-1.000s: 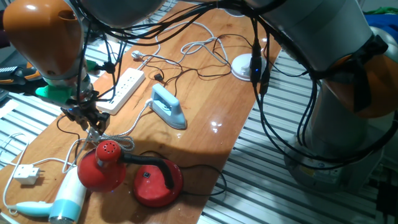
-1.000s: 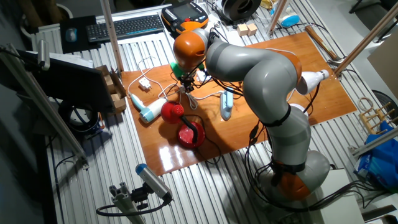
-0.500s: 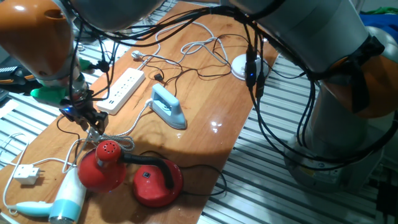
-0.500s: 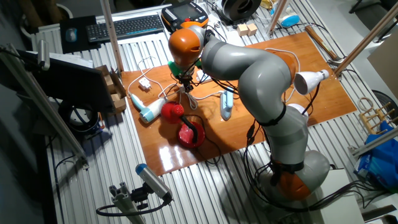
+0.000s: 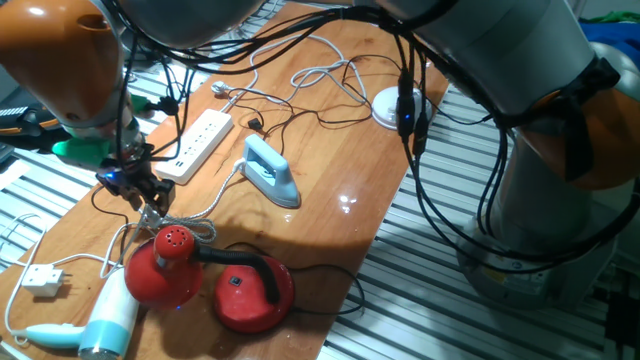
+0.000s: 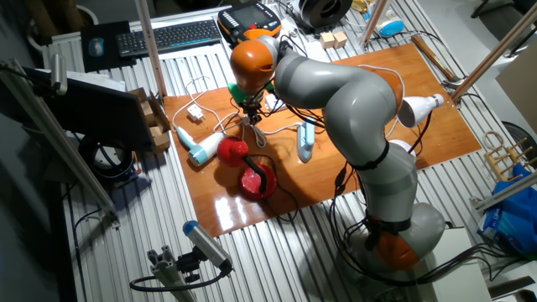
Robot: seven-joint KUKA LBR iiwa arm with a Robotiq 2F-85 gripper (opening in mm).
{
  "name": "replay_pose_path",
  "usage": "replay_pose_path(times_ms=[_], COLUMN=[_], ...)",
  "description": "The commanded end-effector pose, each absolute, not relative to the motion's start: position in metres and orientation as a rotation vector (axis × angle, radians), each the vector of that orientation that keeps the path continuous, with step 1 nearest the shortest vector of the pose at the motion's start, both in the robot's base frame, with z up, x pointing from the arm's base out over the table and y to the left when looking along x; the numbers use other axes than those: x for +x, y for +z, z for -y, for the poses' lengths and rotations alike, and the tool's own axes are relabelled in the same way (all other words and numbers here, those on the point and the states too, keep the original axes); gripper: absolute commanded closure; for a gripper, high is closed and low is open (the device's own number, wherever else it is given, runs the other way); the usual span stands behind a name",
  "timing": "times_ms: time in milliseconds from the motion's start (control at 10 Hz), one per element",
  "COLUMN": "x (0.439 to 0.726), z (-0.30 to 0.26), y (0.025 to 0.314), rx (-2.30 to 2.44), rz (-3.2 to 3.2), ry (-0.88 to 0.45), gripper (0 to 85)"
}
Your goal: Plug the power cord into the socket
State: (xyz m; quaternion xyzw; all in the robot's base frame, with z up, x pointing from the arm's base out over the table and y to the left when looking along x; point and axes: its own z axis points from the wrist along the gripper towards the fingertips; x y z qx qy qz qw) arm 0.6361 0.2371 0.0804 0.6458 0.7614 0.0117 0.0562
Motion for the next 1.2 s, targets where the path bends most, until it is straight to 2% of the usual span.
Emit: replay_pose_path(times_ms=[0, 100, 600, 700, 1100], x=[0.636, 0.636, 0.638, 0.638, 0.639], z=[-0.237, -0.236, -0.236, -0.236, -0.235], y=[0.080, 0.080, 0.075, 0.074, 0.066], rx=[1.953, 1.939, 1.944, 1.944, 1.959], rz=[-2.304, -2.310, -2.318, -2.319, -2.320], ry=[0.052, 0.054, 0.034, 0.035, 0.047], gripper=[34.0, 51.0, 51.0, 34.0, 34.0])
